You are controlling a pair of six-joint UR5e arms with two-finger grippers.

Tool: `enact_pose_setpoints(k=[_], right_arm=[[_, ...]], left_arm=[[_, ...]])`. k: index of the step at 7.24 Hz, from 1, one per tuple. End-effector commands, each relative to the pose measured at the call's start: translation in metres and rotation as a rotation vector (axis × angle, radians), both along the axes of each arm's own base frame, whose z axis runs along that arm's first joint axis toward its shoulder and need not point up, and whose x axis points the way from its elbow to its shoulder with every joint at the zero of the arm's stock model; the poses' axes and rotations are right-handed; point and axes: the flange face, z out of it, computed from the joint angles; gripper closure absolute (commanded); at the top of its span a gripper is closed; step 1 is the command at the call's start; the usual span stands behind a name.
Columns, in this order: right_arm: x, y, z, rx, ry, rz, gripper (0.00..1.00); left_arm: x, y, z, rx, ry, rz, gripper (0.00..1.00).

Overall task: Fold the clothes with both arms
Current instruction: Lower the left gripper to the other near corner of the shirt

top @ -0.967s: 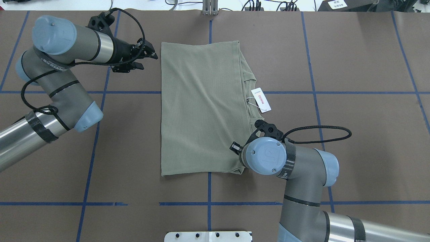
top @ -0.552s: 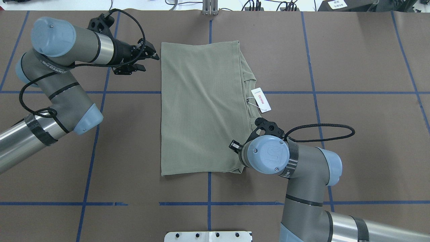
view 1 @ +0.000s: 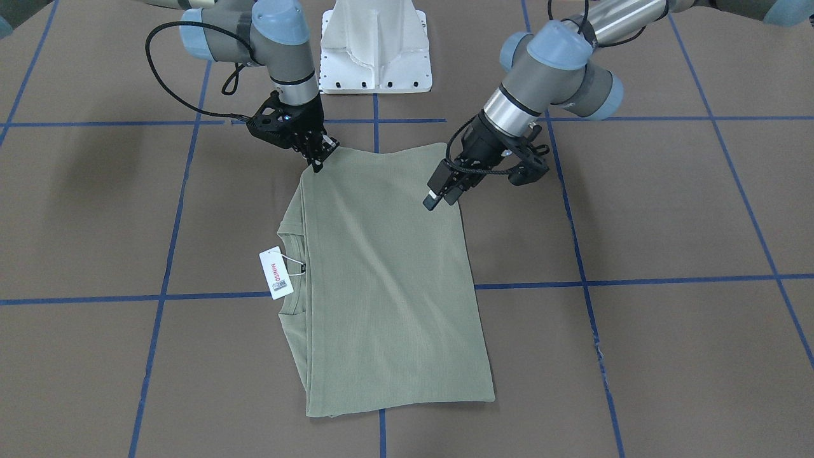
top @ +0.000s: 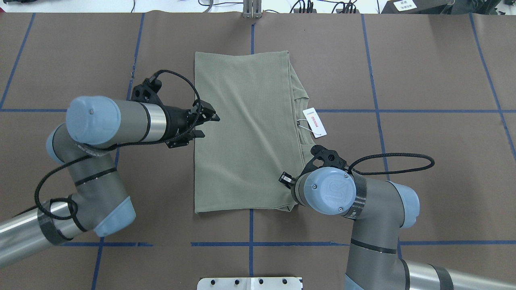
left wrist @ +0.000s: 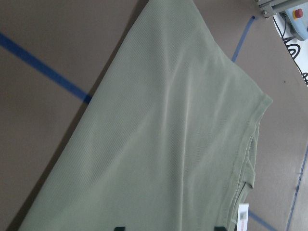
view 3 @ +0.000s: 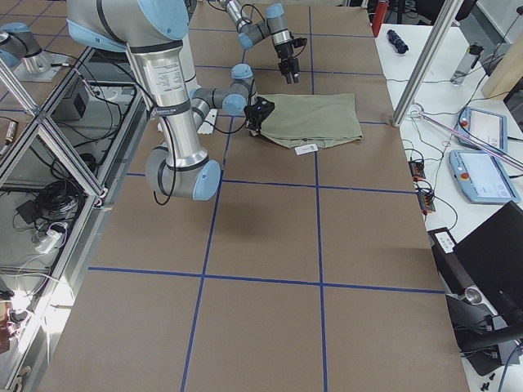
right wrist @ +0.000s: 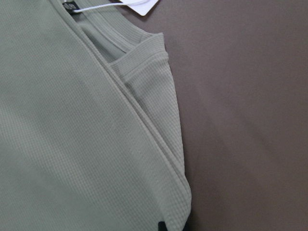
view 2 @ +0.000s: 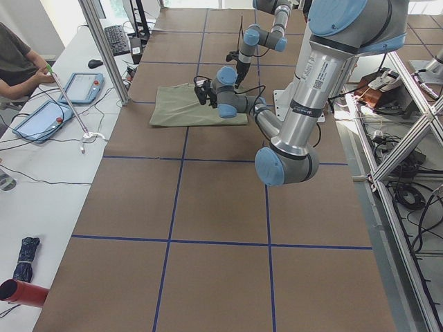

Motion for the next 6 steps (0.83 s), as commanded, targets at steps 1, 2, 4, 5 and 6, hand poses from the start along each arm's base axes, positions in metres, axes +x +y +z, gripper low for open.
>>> enact_pose_setpoints(k=[1, 2, 4, 5, 6], right_arm=[[0.001, 0.002, -0.001, 0.001, -0.003, -0.002, 1.00], [0.001, 0.002, -0.001, 0.001, -0.003, -0.002, 1.00], [0.001, 0.003, -0.001, 0.004, -0.002, -0.001, 1.00], [0.001, 0.002, -0.001, 0.005, -0.002, 0.000, 1.00], [0.001, 0.002, -0.001, 0.004, -0.001, 0.001, 1.00]], left_arm=[[0.011, 0.083, 0.028, -0.043, -0.117, 0.008, 0.32], [0.035, 0.117, 0.042, -0.089, -0.131, 0.002, 0.32], [0.063, 0.139, 0.062, -0.104, -0.173, 0.007, 0.32], [0.071, 0.147, 0.066, -0.103, -0.184, 0.024, 0.32], [0.068, 0.147, 0.064, -0.103, -0.181, 0.023, 0.33]])
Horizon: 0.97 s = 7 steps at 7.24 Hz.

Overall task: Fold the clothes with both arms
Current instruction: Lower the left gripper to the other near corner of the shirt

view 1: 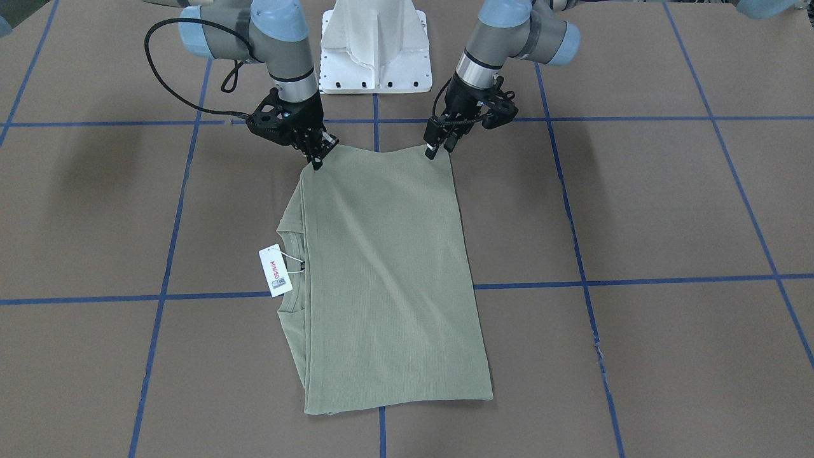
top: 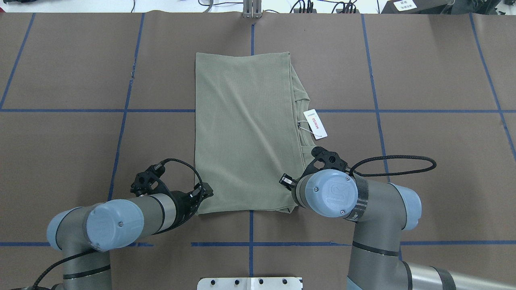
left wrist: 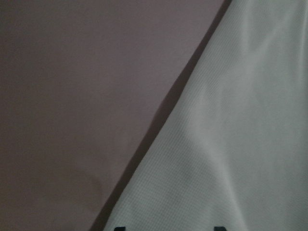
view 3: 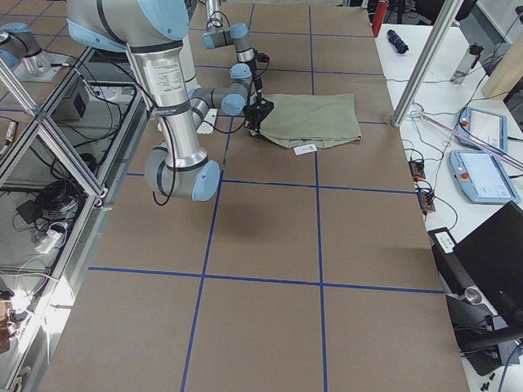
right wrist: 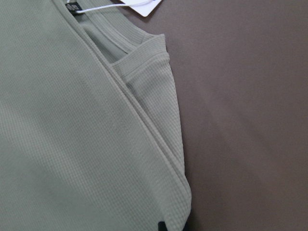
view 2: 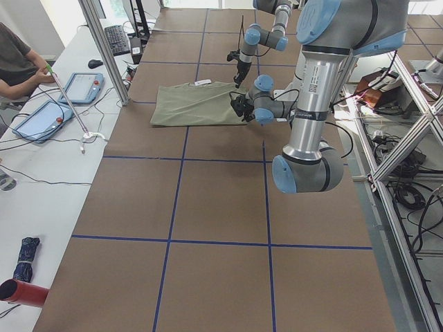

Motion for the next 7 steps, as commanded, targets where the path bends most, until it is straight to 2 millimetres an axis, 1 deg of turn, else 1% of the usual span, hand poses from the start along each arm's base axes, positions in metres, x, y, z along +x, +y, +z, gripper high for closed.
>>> enact_pose_setpoints(k=[1, 2, 3, 4, 5, 6, 7], right_arm=[[0.000, 0.000, 0.000, 0.002, 0.000, 0.001, 1.00], [0.000, 0.000, 0.000, 0.002, 0.000, 0.001, 1.00], [0.000, 0.001, 0.000, 0.002, 0.000, 0.000, 1.00], [-0.001, 0.001, -0.001, 0.001, -0.002, -0.001, 1.00], [0.000, 0.000, -0.001, 0.001, -0.002, 0.000, 1.00], [-0.001, 0.001, -0.001, 0.001, -0.002, -0.001, 1.00], [-0.001, 0.001, -0.001, 0.000, -0.002, -0.002, 1.00]], left_arm=[[0.002, 0.006, 0.005, -0.001, -0.010, 0.008, 0.33], [0.004, 0.006, 0.001, -0.007, -0.040, 0.012, 0.33], [0.001, 0.007, -0.006, -0.008, -0.065, 0.018, 0.33], [0.002, 0.008, -0.005, -0.008, -0.070, 0.020, 0.33], [-0.001, 0.007, -0.011, -0.007, -0.063, 0.019, 0.33], [-0.003, 0.009, -0.008, -0.008, -0.070, 0.020, 0.34], [-0.001, 0.008, -0.008, -0.008, -0.072, 0.019, 0.37]])
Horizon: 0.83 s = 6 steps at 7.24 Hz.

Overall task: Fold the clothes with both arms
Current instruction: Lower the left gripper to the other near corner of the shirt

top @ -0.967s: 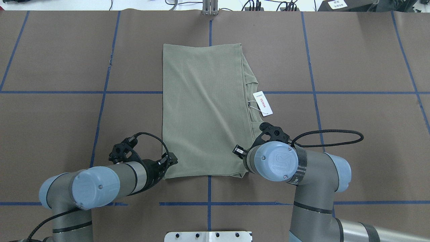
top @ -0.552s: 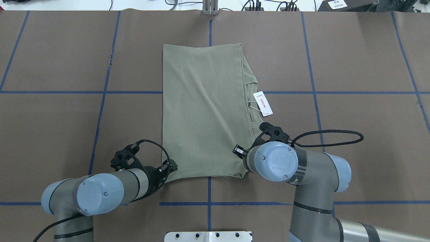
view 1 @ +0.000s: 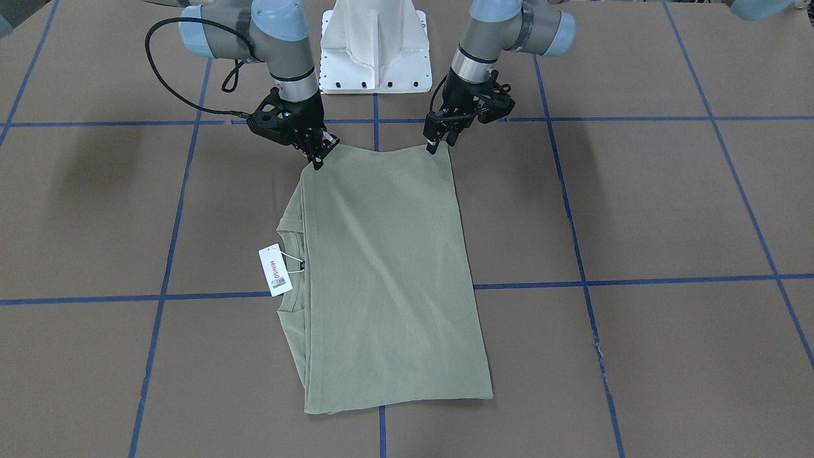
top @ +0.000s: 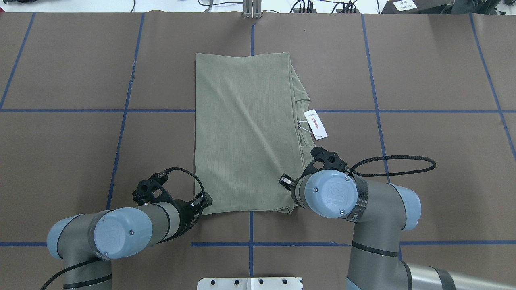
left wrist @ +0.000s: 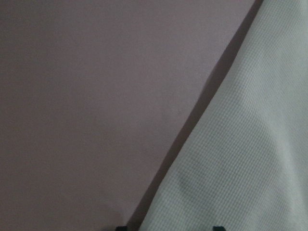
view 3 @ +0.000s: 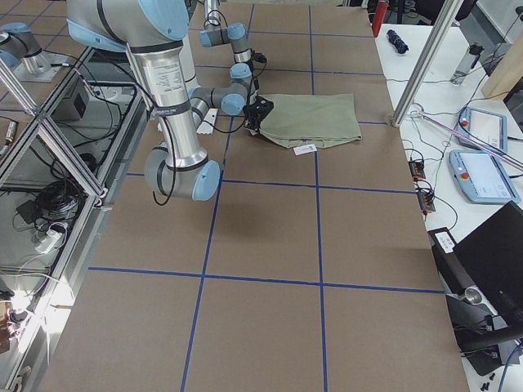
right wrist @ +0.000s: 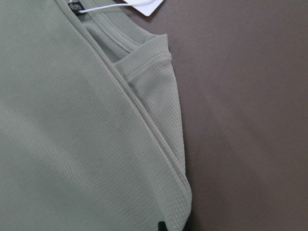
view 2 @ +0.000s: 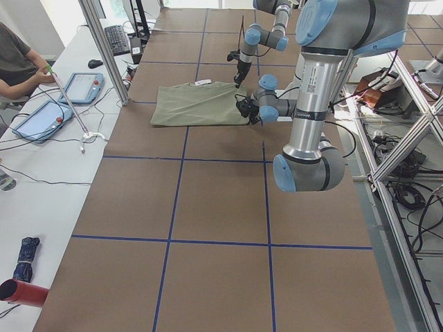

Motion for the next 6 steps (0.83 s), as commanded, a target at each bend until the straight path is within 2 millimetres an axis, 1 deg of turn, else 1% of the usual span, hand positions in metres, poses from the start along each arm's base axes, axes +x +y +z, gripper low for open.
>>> enact_pose_setpoints(k=[1, 2, 3, 4, 5, 6], right_arm=[[0.000, 0.000, 0.000, -0.001, 0.000, -0.001, 1.00], [0.000, 0.000, 0.000, -0.001, 0.000, -0.001, 1.00], [0.000, 0.000, 0.000, -0.001, 0.000, -0.001, 1.00], [0.000, 0.000, -0.001, 0.000, -0.002, -0.001, 1.00], [0.000, 0.000, -0.001, -0.001, -0.002, 0.000, 1.00], [-0.001, 0.001, 0.000, -0.003, -0.001, -0.001, 1.00]], left_arm=[[0.003, 0.001, 0.002, -0.002, -0.008, 0.002, 0.42], [0.003, 0.001, 0.003, -0.008, -0.007, -0.001, 0.53], [0.003, 0.000, 0.003, -0.010, -0.007, -0.004, 0.71], [0.003, 0.001, 0.001, -0.009, -0.004, -0.002, 1.00], [0.001, 0.000, 0.001, -0.009, -0.002, -0.004, 1.00], [-0.006, -0.002, -0.008, -0.001, 0.016, -0.006, 1.00]])
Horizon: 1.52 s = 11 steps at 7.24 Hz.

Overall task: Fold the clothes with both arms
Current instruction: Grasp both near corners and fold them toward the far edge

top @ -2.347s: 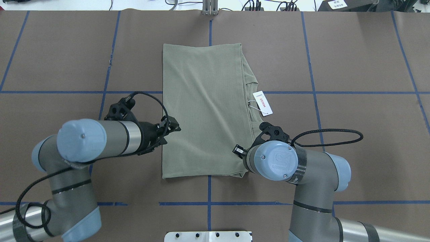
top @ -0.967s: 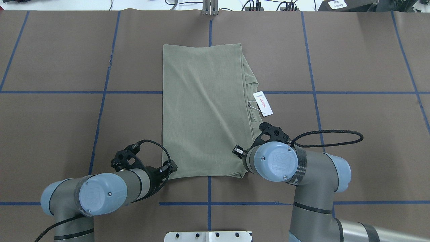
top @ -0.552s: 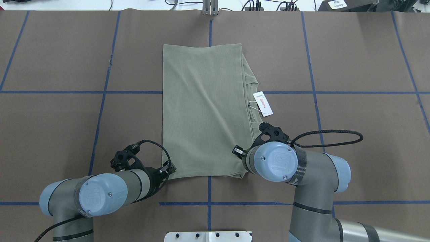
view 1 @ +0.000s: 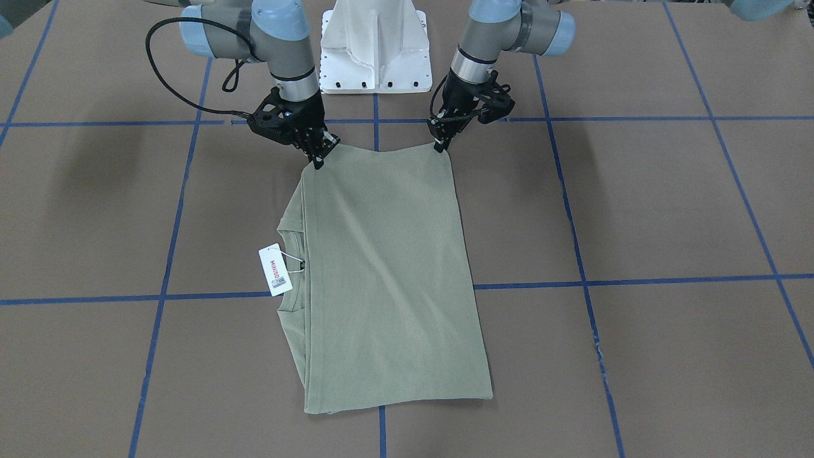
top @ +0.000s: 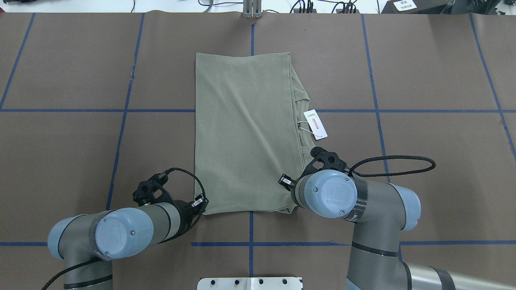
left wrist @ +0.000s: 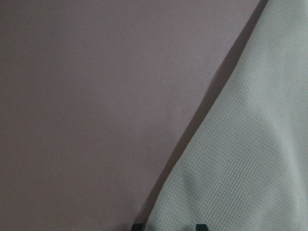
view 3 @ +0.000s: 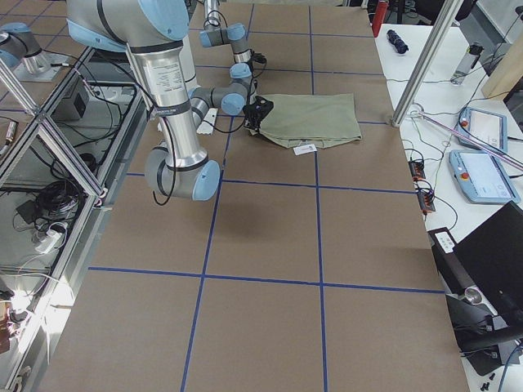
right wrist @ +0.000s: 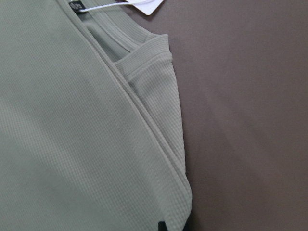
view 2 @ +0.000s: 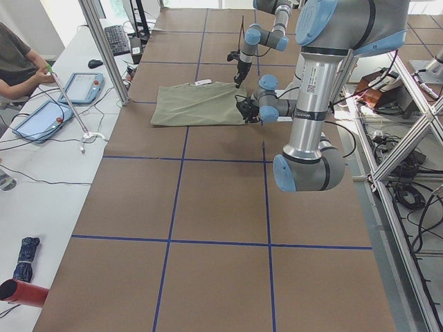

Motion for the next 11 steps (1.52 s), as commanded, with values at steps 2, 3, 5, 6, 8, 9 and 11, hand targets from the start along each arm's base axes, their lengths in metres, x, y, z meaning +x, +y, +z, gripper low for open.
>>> enact_pose_setpoints(k=[2, 3, 5, 6, 8, 9, 11], right_arm=[[0.005, 0.022, -0.019, -0.037, -0.054, 0.018, 1.00], [0.013, 0.043, -0.032, -0.071, -0.101, 0.023, 1.00], [0.079, 0.076, -0.043, -0.094, -0.182, 0.015, 1.00], [0.090, 0.070, -0.058, -0.116, -0.225, 0.056, 1.00], [0.113, 0.016, -0.066, -0.090, -0.238, 0.161, 1.00], [0.118, -0.025, -0.061, -0.075, -0.215, 0.223, 1.00], [0.088, -0.106, -0.047, -0.025, -0.113, 0.268, 1.00]], left_arm=[[-0.038, 0.009, -0.022, 0.008, 0.062, 0.000, 1.00], [-0.058, 0.018, -0.023, -0.017, 0.084, -0.006, 1.00], [-0.096, 0.047, -0.068, -0.051, 0.209, 0.014, 1.00], [-0.120, 0.047, -0.100, -0.040, 0.268, 0.011, 1.00], [-0.128, -0.035, -0.151, 0.066, 0.260, -0.090, 1.00], [-0.113, -0.082, -0.143, 0.081, 0.199, -0.106, 1.00], [-0.102, -0.157, -0.118, 0.167, 0.077, -0.158, 1.00]])
